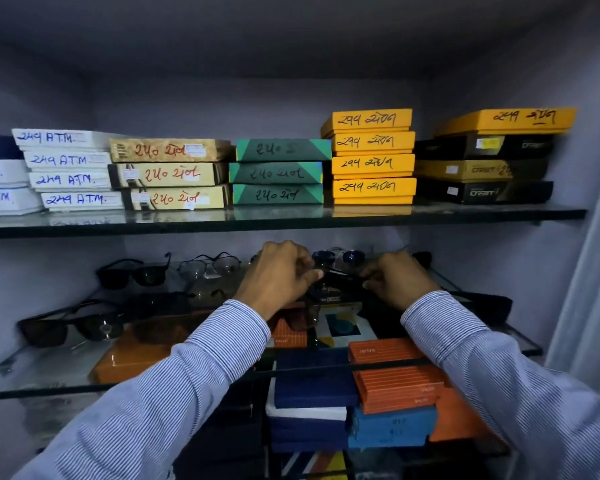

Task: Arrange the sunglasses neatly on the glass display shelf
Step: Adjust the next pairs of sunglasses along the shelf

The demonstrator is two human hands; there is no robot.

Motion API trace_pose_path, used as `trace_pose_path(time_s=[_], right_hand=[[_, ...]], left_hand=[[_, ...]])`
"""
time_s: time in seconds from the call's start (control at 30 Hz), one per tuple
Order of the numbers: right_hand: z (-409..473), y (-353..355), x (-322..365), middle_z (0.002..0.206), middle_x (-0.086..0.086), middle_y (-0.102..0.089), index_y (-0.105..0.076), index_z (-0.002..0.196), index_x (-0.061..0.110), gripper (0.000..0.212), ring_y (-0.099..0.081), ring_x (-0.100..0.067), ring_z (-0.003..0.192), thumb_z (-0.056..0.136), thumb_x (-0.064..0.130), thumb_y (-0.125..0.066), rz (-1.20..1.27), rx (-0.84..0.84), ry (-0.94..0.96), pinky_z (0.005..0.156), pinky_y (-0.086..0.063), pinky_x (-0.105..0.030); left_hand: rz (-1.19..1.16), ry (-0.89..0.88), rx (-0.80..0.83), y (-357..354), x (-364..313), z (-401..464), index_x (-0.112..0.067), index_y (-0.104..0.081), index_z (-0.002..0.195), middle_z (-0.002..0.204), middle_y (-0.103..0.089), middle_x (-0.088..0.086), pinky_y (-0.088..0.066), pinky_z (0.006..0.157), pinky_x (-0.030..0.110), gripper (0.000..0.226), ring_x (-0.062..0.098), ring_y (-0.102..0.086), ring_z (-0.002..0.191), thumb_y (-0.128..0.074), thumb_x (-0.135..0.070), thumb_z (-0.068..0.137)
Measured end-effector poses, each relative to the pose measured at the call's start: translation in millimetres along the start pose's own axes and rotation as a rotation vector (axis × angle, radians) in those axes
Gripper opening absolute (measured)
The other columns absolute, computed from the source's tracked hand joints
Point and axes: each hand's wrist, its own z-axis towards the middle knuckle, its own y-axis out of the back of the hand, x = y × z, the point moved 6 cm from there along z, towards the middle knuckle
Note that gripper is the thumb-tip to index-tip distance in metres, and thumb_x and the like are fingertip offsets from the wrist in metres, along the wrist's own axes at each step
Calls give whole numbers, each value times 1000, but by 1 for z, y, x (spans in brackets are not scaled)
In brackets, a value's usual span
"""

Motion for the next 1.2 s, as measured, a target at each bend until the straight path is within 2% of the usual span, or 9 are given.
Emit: trace_pose_path(time_s=[0.1, 0.2, 0.3, 0.4, 0.5, 0.57, 0.8, 1.07, 1.2], right_hand=[[-6, 14, -2, 116, -5, -77, -79, 112, 20, 27, -71, -21, 104, 86, 20, -75, 155, 1, 48, 94, -54, -32], [-10, 28, -9, 112, -7, -78, -81, 110, 17, 26, -71, -19, 102, 84, 18, -77, 247, -21, 75, 85, -46, -21], [-8, 36, -21, 108, -9, -79, -82, 106, 15, 23, -71, -21, 103, 83, 16, -78, 314, -11, 49, 89, -48, -23], [-1, 37, -38, 98, -9, -81, -84, 96, 11, 17, -73, -18, 90, 79, 15, -82, 411, -47, -50, 86, -56, -28], [6, 36, -55, 86, -8, -81, -84, 85, 9, 15, -63, -5, 63, 71, 13, -87, 360, -122, -140, 58, -44, -6], [9, 36, -62, 85, -8, -81, -84, 83, 7, 14, -62, -7, 61, 70, 11, -87, 319, -149, -174, 52, -37, -1], [19, 19, -73, 96, -17, -79, -81, 86, -2, 13, -75, -29, 89, 75, 5, -79, 224, -67, -231, 88, -61, -37], [20, 8, -77, 124, -15, -65, -79, 91, 3, 23, -67, -31, 105, 72, 16, -82, 140, -17, -227, 94, -58, -40], [11, 16, -73, 116, -12, -69, -81, 84, 7, 23, -69, -28, 100, 72, 26, -86, 143, -23, -192, 91, -58, -37]], left_hand=[[-21, -48, 4, -10, -16, 5, -16, -80, 112, 109, -80, 6, -60, 90, 36, 33, 21, -74, 101, -77, -39, 89], [0, -46, -11, -18, -25, 11, -19, -82, 97, 90, -76, -1, -52, 71, 25, 20, 17, -71, 85, -82, -36, 86], [1, -44, -2, -20, -33, 15, -20, -82, 86, 71, -61, -13, -45, 61, 19, 16, 12, -63, 73, -85, -36, 83], [-22, -30, 47, -27, -37, 18, -17, -84, 80, 74, -71, -6, -61, 76, 31, 14, 15, -70, 73, -88, -30, 80], [-3, 54, 55, -35, -33, 18, -14, -83, 82, 87, -79, 3, -65, 86, 38, 9, 20, -75, 82, -89, -20, 78], [25, 106, 49, -39, -30, 18, -13, -83, 86, 95, -78, 7, -63, 90, 42, 9, 25, -74, 92, -86, -14, 78], [70, 229, 125, -53, -26, 18, -10, -81, 96, 111, -77, 7, -58, 99, 46, 15, 28, -70, 109, -81, -15, 82], [114, 270, 157, -57, -28, 14, -14, -80, 97, 115, -75, 5, -59, 98, 45, 15, 26, -70, 109, -82, -19, 83], [138, 233, 147, -47, -38, 6, -15, -82, 96, 108, -78, 5, -60, 94, 45, 22, 26, -72, 106, -83, -32, 83]])
